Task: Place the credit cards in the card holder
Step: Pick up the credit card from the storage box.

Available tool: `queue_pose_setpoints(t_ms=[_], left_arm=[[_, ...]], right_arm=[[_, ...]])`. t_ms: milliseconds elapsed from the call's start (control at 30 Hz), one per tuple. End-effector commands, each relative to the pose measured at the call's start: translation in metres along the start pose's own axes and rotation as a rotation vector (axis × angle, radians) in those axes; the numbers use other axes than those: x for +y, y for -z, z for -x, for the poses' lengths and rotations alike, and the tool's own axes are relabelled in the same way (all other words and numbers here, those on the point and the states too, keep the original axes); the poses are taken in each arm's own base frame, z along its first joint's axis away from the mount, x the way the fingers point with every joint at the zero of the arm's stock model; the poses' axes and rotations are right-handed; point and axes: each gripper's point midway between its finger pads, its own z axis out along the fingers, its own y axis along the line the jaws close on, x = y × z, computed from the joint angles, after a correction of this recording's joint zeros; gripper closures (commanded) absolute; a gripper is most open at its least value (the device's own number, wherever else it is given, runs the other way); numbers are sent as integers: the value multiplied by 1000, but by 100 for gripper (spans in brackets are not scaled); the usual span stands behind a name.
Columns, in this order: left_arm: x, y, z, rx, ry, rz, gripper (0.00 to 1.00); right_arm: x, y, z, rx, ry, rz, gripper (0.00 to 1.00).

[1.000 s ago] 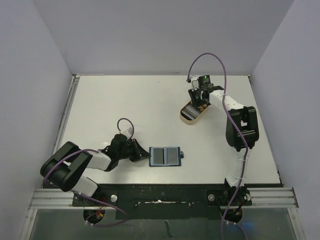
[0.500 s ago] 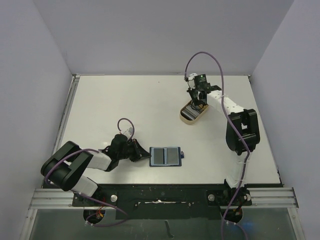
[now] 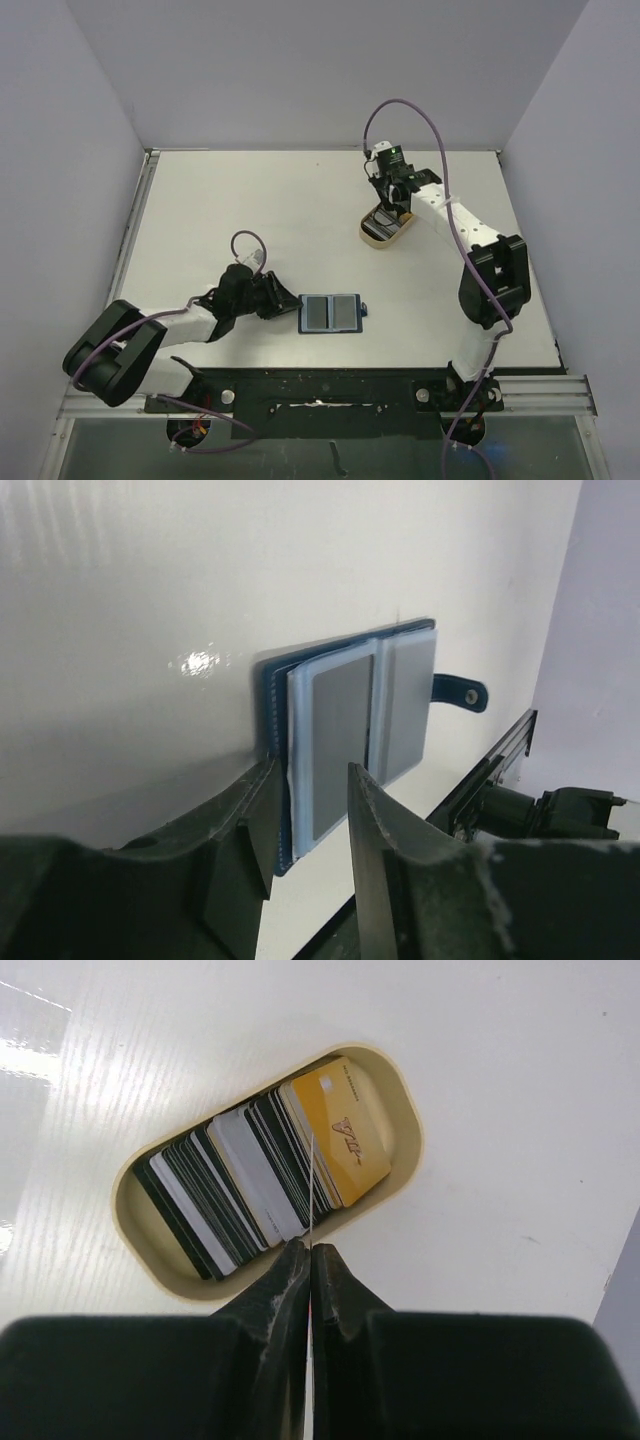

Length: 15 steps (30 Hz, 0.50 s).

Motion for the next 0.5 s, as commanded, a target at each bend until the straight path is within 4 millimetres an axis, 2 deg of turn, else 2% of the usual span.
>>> queue_pose_setpoints(t_ms=[0, 100, 200, 367, 467], left_arm=[[-33, 7, 29, -84, -64, -38, 66], [-46, 15, 39, -106, -76, -43, 58], [-69, 24, 47, -124, -92, -85, 50], [-111, 44, 58, -146, -112, -191, 43], [-135, 57, 61, -157, -111, -275, 42]], right_arm=[[-15, 63, 23, -129, -146, -30, 100], [4, 92, 27, -207, -182, 74, 100], [24, 116, 25, -269, -219, 182, 100], [59, 152, 15, -380, -309, 407, 100], [79, 181, 17, -473, -392, 566, 100]])
